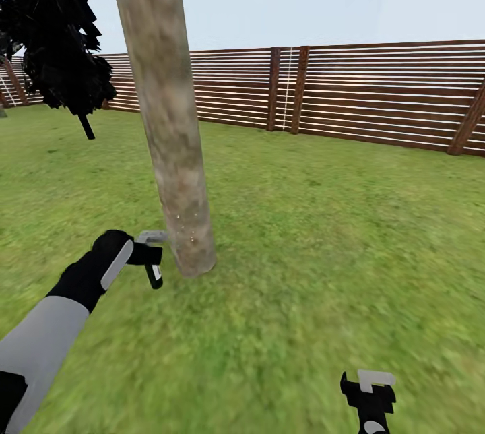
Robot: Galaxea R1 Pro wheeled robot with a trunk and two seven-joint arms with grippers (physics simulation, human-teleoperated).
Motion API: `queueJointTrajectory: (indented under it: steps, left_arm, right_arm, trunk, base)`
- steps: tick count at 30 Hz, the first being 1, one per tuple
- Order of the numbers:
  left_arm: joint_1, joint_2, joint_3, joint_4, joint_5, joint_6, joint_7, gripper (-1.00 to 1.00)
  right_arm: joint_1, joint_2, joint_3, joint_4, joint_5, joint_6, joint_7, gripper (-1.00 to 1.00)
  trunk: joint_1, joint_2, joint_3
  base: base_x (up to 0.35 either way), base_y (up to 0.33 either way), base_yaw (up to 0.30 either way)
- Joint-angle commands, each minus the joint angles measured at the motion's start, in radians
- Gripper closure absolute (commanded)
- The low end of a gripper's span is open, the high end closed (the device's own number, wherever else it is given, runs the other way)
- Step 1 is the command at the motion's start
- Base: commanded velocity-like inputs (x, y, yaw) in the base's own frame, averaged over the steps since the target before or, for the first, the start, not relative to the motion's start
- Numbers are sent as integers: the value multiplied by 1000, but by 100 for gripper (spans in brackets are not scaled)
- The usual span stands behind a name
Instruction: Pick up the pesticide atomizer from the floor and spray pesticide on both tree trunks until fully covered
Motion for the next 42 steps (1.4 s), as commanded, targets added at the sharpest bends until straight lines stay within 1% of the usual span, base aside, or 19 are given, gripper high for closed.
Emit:
queueJointTrajectory:
  steps: [1,2,4,5,6,8,9,10,12,14,21,24,31,32,34,36,39,42]
  left_arm:
    - [-4,-8,-4,-7,-4,11,-2,100]
    - [-9,-19,-5,-12,-4,15,-2,100]
    - [-36,-64,-6,-25,-10,24,-1,100]
    - [-45,-68,-6,-26,-11,25,0,100]
    - [-51,-67,-5,-27,-12,25,0,100]
    - [-55,-55,-1,-28,-13,26,0,100]
    - [-55,-41,0,-28,-13,27,0,100]
    - [-55,-20,1,-30,-9,27,0,100]
    - [-52,7,2,-47,-5,27,0,100]
    - [-48,19,3,-63,-5,27,0,100]
    - [-43,20,2,-67,-13,26,3,100]
    - [-36,21,1,-55,-15,21,8,100]
    - [-31,22,0,-52,-16,19,9,100]
    - [-25,22,0,-51,-16,18,10,100]
    - [29,28,2,-46,-17,12,14,100]
    - [69,27,0,-44,-17,9,36,100]
    - [85,15,-4,-44,-16,3,51,100]
    - [89,11,-2,-28,-15,-21,54,100]
  right_arm:
    - [-1,0,2,1,7,0,-7,-100]
    - [-1,-1,2,1,7,0,-7,-100]
    - [-1,-1,2,2,7,0,-7,-100]
    - [-1,-1,2,2,7,0,-7,-100]
    - [-1,-1,2,2,7,0,-7,-100]
    - [-1,-1,2,2,7,0,-7,-100]
    - [-1,-1,2,2,7,0,-7,-100]
    - [-1,-1,2,2,7,0,-7,-100]
    - [-1,-1,2,2,7,0,-7,-100]
    - [-1,-1,2,2,7,0,-7,-100]
    - [-1,0,2,2,7,0,-7,-100]
    - [-1,0,2,2,7,0,-7,-100]
    - [-1,1,2,1,7,0,-7,-100]
    - [-1,1,2,1,7,0,-7,-100]
    - [-1,1,2,1,7,0,-7,-100]
    - [-1,1,2,1,7,0,-7,-100]
    - [-1,2,2,1,7,0,-7,-100]
    - [-1,2,2,1,7,0,-7,-100]
  trunk:
    - [0,0,-1]
    - [0,0,-1]
    - [0,0,-1]
    - [0,0,-1]
    - [0,0,-1]
    - [0,0,-1]
    - [0,0,-1]
    - [0,0,-1]
    - [0,0,-1]
    - [0,0,-1]
    - [0,0,-1]
    - [0,0,-1]
    - [0,0,-1]
    - [0,0,-1]
    - [0,0,-1]
    - [0,0,-1]
    - [0,0,-1]
    - [0,0,-1]
  base:
    - [-3,0,4]
    - [-2,0,2]
    - [0,0,1]
    - [0,0,0]
    - [0,0,0]
    - [0,0,0]
    - [0,0,0]
    - [0,0,0]
    - [0,-69,0]
    - [0,-215,0]
    - [20,-266,0]
    - [225,-165,0]
    - [290,-14,10]
    - [101,0,128]
    - [36,0,224]
    - [8,0,266]
    - [17,-5,215]
    - [177,-93,33]
